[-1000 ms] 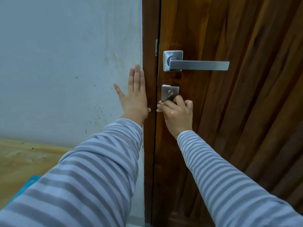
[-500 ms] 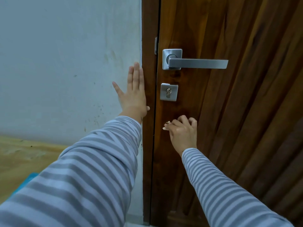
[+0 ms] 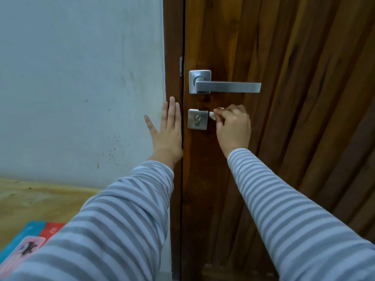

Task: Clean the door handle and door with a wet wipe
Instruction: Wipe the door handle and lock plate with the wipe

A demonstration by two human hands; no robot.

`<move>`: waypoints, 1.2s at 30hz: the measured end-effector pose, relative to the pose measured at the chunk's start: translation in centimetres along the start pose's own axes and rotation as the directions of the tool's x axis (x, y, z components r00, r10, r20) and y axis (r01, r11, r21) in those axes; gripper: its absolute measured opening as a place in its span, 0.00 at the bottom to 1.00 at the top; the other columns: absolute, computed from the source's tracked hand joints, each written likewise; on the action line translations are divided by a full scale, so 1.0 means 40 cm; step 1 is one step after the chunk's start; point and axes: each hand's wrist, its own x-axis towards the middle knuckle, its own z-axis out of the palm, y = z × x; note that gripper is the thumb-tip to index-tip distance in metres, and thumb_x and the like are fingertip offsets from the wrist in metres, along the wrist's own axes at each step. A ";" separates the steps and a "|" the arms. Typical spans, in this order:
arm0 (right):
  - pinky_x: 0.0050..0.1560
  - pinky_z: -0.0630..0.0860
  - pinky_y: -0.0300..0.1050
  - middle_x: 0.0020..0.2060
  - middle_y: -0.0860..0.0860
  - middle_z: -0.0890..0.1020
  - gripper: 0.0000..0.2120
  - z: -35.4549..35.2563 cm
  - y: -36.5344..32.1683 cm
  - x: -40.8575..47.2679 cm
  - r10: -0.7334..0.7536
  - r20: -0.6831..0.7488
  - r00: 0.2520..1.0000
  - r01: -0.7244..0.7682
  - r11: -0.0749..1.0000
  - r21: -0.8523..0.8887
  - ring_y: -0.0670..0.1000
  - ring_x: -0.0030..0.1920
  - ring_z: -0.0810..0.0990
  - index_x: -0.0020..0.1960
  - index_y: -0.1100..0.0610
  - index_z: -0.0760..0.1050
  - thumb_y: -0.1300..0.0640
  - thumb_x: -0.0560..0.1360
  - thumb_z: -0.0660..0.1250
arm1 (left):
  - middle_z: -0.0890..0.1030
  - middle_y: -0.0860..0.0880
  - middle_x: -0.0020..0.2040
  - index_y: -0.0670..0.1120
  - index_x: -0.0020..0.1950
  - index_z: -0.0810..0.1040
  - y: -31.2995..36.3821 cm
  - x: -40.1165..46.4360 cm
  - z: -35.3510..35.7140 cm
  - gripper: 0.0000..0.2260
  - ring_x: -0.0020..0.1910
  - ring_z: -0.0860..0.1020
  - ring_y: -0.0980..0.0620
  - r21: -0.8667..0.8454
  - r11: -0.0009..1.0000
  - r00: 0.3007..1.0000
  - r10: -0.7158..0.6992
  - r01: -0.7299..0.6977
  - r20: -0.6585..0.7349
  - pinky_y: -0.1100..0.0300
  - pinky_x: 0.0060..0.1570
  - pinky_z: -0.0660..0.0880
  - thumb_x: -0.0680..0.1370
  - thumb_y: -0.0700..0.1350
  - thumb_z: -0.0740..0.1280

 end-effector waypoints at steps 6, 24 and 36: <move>0.46 0.69 0.47 0.36 0.53 0.81 0.04 0.047 0.032 -0.078 -0.115 -0.030 0.993 0.113 0.991 -0.075 0.56 0.41 0.77 0.45 0.59 0.83 0.63 0.71 0.70 | 0.26 0.42 0.75 0.40 0.75 0.26 0.005 0.015 0.033 0.56 0.76 0.29 0.43 0.076 0.995 0.997 -0.053 0.057 -0.052 0.27 0.68 0.45 0.73 0.46 0.74; 0.44 0.69 0.45 0.35 0.48 0.81 0.05 0.001 0.077 -0.265 0.010 0.308 0.951 0.023 0.994 -0.103 0.51 0.40 0.76 0.44 0.54 0.81 0.62 0.69 0.73 | 0.23 0.42 0.74 0.39 0.70 0.21 0.023 0.010 0.023 0.49 0.74 0.27 0.42 0.063 0.994 0.995 -0.095 0.094 0.016 0.28 0.70 0.46 0.75 0.38 0.65; 0.53 0.77 0.43 0.49 0.50 0.81 0.10 -0.176 0.078 -0.031 0.155 0.130 0.979 -0.160 0.987 0.030 0.50 0.51 0.80 0.52 0.59 0.82 0.65 0.76 0.64 | 0.24 0.42 0.74 0.40 0.77 0.31 0.015 -0.024 -0.062 0.49 0.77 0.31 0.42 -0.115 0.993 0.964 0.068 -0.039 0.258 0.33 0.72 0.49 0.77 0.45 0.70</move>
